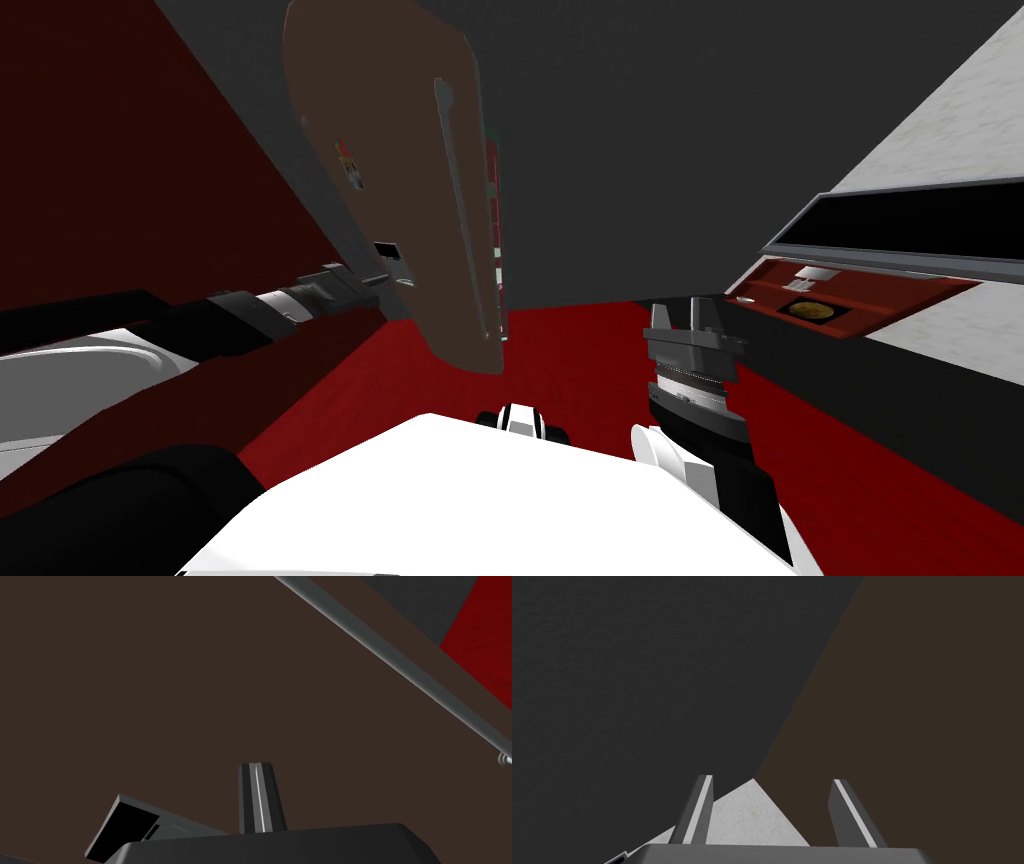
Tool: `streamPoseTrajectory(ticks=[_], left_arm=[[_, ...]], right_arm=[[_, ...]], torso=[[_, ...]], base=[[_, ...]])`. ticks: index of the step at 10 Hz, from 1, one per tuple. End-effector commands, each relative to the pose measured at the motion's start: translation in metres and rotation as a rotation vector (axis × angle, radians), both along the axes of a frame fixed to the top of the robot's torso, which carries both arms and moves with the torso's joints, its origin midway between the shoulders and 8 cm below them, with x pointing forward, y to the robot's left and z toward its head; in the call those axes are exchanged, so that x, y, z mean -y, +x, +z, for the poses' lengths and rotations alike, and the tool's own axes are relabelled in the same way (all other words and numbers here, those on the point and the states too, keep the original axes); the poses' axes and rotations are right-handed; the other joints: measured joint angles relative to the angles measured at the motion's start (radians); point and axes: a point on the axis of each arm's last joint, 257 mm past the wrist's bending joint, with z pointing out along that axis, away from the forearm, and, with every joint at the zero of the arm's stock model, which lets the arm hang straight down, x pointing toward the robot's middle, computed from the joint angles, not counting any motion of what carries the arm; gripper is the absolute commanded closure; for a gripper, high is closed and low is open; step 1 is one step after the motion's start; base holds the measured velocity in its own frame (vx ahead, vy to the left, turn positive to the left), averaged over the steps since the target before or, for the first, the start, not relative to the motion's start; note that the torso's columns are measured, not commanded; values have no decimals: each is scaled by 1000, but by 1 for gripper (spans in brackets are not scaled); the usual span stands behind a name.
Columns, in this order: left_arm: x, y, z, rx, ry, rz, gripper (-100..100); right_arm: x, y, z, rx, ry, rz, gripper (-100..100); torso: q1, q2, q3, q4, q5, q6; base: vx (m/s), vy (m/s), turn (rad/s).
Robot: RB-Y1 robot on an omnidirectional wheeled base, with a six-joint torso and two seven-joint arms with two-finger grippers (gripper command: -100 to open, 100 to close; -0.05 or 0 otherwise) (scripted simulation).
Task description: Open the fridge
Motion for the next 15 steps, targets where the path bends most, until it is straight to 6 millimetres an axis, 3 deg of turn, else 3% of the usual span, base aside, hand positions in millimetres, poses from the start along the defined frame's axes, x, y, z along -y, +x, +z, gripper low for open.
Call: streamPoseTrajectory(ticks=[1, 2, 4, 7, 15], left_arm=[[7, 1, 0, 0, -1, -16, 100], [1, 2, -4, -8, -20, -5, -100], [-5, 3, -9, -15, -37, 4, -100], [-16, 4, -18, -31, -73, 25, -100], [-39, 6, -39, -65, -145, 66, -100]], right_arm=[[0, 0, 0, 0, 0, 0, 0], [0, 0, 0, 0, 0, 0, 0], [0, 0, 0, 0, 0, 0, 0], [0, 0, 0, 0, 0, 0, 0], [0, 0, 0, 0, 0, 0, 0]], torso=[[3, -4, -2, -1, 1, 0], [-3, -12, -7, -3, 0, 0], [-11, -17, -11, -6, -4, 1], [4, -3, -2, -1, 1, 0], [3, -5, -3, -2, 1, 0]], base=[[-87, 113, -9], [87, -68, -77], [170, -144, -54], [219, -134, -69], [187, -121, -58]])
